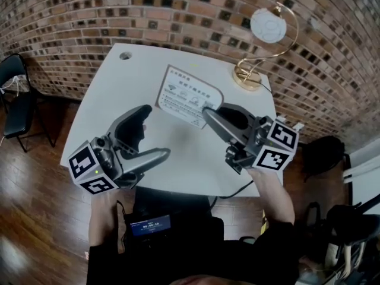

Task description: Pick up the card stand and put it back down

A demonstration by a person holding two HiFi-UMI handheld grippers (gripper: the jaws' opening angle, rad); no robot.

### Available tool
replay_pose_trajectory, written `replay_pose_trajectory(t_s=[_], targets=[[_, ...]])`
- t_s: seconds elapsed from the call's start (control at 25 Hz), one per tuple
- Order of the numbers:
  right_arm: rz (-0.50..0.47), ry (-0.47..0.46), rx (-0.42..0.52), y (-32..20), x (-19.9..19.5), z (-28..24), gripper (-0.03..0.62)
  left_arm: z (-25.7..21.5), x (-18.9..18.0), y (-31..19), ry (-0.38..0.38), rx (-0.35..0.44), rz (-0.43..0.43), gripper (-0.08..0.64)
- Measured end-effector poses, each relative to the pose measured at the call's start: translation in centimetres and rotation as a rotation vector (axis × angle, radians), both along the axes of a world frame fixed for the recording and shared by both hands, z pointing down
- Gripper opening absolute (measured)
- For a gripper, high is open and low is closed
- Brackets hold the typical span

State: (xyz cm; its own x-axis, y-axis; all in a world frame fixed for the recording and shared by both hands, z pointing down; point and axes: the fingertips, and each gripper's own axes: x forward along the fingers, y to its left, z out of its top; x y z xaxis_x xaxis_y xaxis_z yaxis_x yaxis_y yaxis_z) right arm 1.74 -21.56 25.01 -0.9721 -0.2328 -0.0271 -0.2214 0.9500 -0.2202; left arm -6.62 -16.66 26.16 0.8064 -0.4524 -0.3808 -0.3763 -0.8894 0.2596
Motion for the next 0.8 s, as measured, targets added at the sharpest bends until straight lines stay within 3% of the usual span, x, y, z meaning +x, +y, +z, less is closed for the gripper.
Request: replay_pose_trajectory(t_s=[0.8], targets=[[0.03, -0.025, -0.017, -5.1, 5.6, -1.0, 0.029, -1.6, 4.9, -5.5, -0.137, 0.01, 0.12, 0.439]])
